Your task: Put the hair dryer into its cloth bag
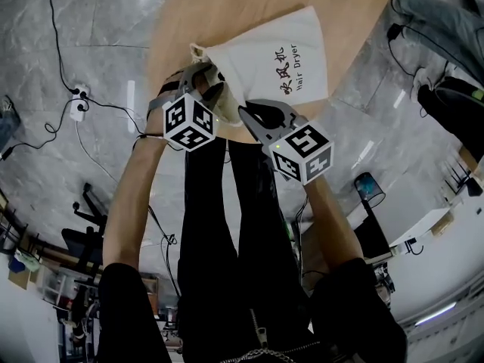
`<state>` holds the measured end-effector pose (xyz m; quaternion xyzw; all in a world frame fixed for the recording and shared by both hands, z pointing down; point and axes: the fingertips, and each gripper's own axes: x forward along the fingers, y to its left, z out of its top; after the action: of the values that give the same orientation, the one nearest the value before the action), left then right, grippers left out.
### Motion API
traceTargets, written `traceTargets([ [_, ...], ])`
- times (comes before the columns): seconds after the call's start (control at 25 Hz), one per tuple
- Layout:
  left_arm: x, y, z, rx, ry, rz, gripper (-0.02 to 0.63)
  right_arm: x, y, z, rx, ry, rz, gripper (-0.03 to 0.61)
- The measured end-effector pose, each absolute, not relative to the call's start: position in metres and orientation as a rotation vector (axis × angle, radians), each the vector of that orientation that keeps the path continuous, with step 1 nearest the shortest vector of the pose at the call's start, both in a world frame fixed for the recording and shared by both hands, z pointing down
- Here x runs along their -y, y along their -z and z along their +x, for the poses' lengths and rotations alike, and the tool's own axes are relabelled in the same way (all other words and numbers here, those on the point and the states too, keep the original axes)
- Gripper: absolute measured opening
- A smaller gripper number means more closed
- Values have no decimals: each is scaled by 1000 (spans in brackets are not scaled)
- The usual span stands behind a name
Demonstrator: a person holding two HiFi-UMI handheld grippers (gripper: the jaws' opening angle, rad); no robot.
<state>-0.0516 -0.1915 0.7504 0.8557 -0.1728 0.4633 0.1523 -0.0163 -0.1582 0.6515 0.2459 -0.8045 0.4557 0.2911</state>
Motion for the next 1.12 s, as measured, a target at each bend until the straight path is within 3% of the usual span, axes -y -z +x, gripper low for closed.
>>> traceTargets([
  [0.56, 149, -749, -120, 685, -1265, 2297, 202, 143, -747, -40, 1909, -1165, 717, 44],
  [0.68, 148, -731, -133, 804, -1211, 2304, 136, 146, -751, -37, 1898, -1105, 790, 67],
  [0.72, 147, -724, -138, 846, -1188, 2292, 116, 146, -749, -36, 1902, -1058, 816, 109],
  [0.84, 144, -709, -150, 934, -1152, 2249, 31, 147, -733, -38, 1910, -944, 886, 155],
  [1.0, 143, -678, -161, 1045, -1048, 2209, 14, 157, -680, -37, 2021, -938, 1104, 145],
  [1.12, 145, -643, -168, 1152, -939, 2166, 14, 161, -632, -31, 2067, -971, 1241, 47],
])
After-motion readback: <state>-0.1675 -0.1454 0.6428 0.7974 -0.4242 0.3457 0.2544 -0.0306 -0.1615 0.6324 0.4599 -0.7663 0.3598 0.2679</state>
